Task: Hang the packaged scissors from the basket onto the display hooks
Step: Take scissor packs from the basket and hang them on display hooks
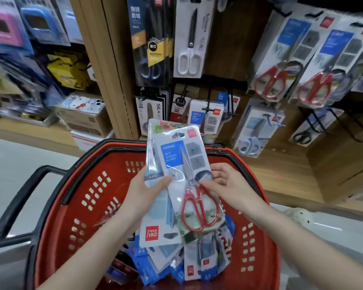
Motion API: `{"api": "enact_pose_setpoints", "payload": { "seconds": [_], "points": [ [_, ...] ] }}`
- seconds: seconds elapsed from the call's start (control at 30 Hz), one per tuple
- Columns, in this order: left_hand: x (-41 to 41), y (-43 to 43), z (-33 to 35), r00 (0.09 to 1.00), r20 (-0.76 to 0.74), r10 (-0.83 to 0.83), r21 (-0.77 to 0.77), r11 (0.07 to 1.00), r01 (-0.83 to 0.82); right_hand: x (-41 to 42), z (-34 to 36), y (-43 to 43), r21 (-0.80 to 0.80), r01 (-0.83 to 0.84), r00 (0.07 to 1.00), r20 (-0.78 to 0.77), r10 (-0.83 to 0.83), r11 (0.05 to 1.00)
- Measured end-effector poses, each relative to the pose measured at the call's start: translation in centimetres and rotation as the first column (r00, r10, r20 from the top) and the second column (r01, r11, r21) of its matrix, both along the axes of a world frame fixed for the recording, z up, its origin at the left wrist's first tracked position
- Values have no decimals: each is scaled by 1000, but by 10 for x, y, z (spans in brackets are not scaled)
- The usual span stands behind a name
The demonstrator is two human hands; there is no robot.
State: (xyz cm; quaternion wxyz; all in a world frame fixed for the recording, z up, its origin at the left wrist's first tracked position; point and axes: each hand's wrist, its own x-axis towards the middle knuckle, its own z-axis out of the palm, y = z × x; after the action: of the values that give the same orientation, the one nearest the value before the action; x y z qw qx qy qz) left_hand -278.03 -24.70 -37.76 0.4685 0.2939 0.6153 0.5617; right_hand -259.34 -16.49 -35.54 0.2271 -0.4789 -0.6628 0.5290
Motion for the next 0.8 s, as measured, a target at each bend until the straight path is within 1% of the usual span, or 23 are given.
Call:
{"api": "enact_pose_setpoints", "payload": {
  "seconds": [0.13,0.23,0.3,0.4,0.47,0.53,0.63,0.7,0.77,0.8],
  "points": [
    [-11,3,7,982,-179,-58,50,996,68,-41,15,20,122,66,996,-73,-58,990],
    [-27,7,8,965,-259,-37,116,991,69,-68,29,34,209,53,993,-116,-30,977],
    [-41,10,8,963,-267,28,154,988,14,-82,39,44,237,59,991,-131,-29,970],
    [-65,14,8,959,-245,143,193,976,-97,-95,49,68,257,183,966,-227,-125,949],
    [-80,17,8,954,-229,193,196,969,-149,-100,54,85,228,264,939,-282,-196,937],
    [-93,20,7,948,-205,242,181,962,-206,-105,54,99,194,304,923,-303,-238,933],
    [-105,25,5,936,-193,295,163,950,-266,-114,54,112,182,333,906,-333,-261,925],
    [-113,29,4,925,-196,325,158,941,-298,-119,58,120,207,373,874,-404,-268,904],
    [-121,35,6,914,-193,358,175,929,-327,-123,66,128,266,409,829,-507,-234,873],
    [-125,38,7,907,-193,373,183,922,-341,-124,68,132,296,414,820,-532,-211,861]
  ]
}}
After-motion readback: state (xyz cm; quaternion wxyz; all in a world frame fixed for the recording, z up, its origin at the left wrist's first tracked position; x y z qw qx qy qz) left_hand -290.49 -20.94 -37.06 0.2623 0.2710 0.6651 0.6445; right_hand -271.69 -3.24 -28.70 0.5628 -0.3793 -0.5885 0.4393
